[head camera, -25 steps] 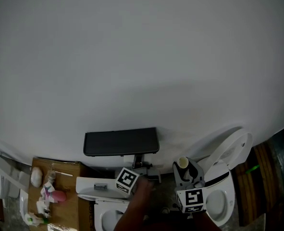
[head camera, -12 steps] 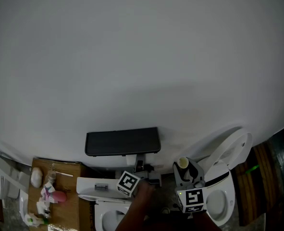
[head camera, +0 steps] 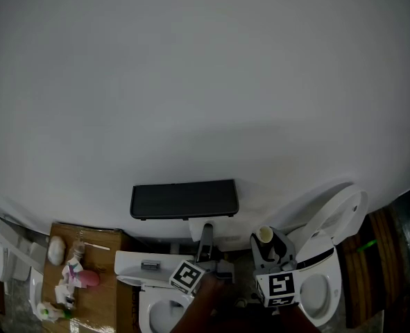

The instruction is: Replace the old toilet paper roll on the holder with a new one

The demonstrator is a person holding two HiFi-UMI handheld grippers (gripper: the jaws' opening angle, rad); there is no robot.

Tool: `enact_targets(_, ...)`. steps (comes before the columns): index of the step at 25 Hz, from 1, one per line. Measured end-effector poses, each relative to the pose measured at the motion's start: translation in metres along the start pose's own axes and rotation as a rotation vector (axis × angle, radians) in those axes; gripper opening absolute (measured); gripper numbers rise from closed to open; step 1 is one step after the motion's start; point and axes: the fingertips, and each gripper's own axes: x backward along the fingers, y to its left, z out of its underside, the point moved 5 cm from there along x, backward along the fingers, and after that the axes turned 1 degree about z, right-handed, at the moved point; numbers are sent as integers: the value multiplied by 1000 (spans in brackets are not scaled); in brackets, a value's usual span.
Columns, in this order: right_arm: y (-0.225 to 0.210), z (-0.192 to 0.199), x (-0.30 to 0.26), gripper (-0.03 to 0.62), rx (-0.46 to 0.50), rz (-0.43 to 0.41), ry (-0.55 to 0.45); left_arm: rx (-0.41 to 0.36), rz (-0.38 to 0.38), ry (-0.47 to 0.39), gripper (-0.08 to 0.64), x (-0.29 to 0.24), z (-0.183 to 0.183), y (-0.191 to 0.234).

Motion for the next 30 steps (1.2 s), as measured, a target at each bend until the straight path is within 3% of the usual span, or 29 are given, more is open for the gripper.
enact_targets(2,5,0,1,175,1,-10,-4,-26,-17,4,442,15,-3,-1)
enact_targets(9,25,-4,2,175,-4,-60,-8,19,-9,-94,440,55,-18,-30)
enact_targets(16,43,-6,2,175,-6,-94,-18,-37,-33,-145,436,76,-31,-39)
enact_targets(18,47,-6,2,175,-6,-102,-19,-80,-60,-165,344,82,-34,-40)
enact_targets(20,49,-6,2,175,-5,-105,-19,-123,-79,-179,144,87,-38,-40)
enact_targets(22,51,-5,2,175,-4,-107,-20,-133,-90,-181,22,89,-40,-41)
enact_targets(25,51,-7,4,175,-13,-108,-18,-131,-108,-171,15,89,-39,-42)
enact_targets(27,51,-7,5,175,-15,-108,-17,-239,-155,-145,15,92,-43,-41)
enact_targets(29,51,-7,5,175,-19,-109,-17,-435,-175,-107,15,89,-46,-47)
enact_targets(30,51,-7,5,175,-21,-109,-17,-569,-178,-83,15,87,-46,-54)
